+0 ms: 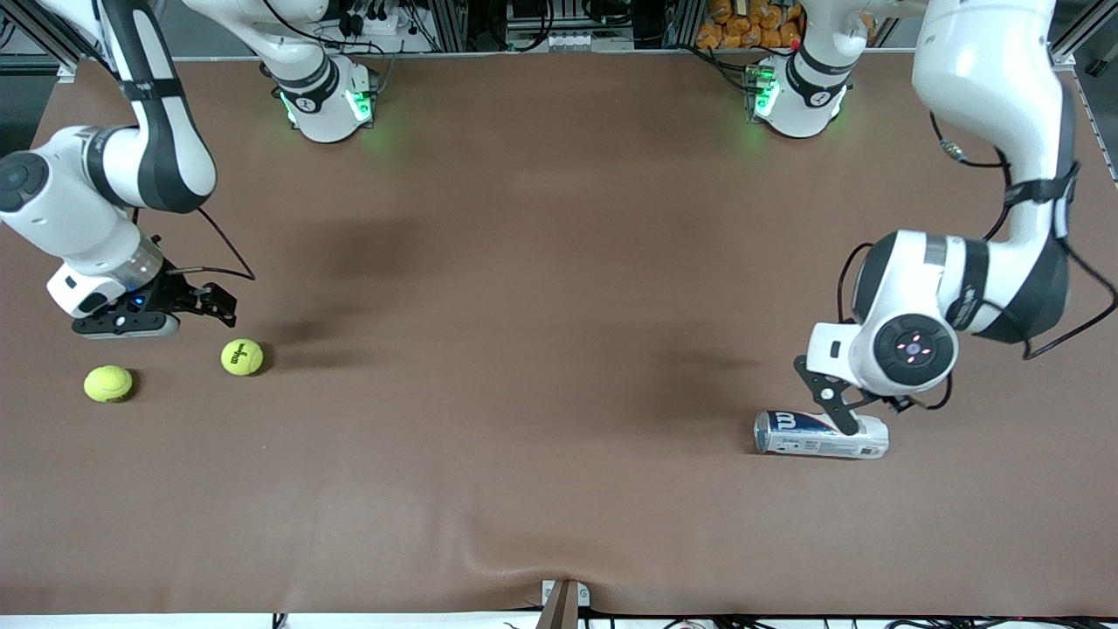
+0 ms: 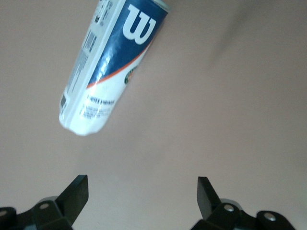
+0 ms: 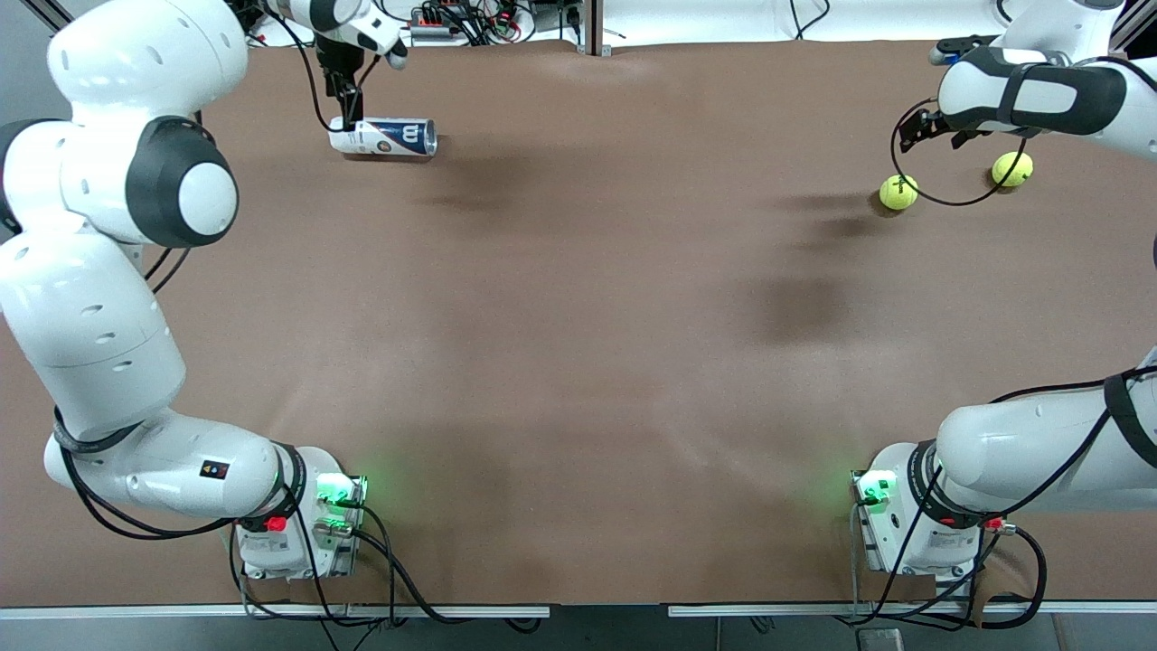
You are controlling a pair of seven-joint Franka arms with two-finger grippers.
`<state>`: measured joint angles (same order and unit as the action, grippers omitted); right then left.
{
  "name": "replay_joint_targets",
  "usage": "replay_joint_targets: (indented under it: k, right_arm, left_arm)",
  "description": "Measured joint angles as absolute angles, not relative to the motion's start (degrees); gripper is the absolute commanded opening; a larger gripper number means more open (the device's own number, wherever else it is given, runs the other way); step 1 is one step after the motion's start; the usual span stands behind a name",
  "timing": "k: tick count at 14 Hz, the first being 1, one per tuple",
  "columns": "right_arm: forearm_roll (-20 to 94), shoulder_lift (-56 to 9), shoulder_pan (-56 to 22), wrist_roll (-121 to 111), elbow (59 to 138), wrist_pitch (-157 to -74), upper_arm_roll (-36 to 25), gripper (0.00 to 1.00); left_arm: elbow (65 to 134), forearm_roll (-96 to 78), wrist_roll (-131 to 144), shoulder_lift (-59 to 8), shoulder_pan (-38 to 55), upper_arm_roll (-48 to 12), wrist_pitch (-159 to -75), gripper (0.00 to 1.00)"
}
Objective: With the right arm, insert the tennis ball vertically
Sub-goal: 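Grasp the Wilson can with the left gripper while the right gripper grasps the printed ball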
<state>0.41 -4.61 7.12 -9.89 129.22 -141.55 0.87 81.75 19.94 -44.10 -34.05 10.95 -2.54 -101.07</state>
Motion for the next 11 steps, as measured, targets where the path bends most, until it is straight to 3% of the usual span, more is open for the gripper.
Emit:
replay_joint_targets:
  k: [11]
  right_arm:
    - [0.4, -15.3, 8.4, -9.9, 129.5, -150.1, 0.8, 1.00]
  left_arm:
    - [81.7, 24.1, -53.4, -41.5, 9.2, -2.3, -115.3, 1.00]
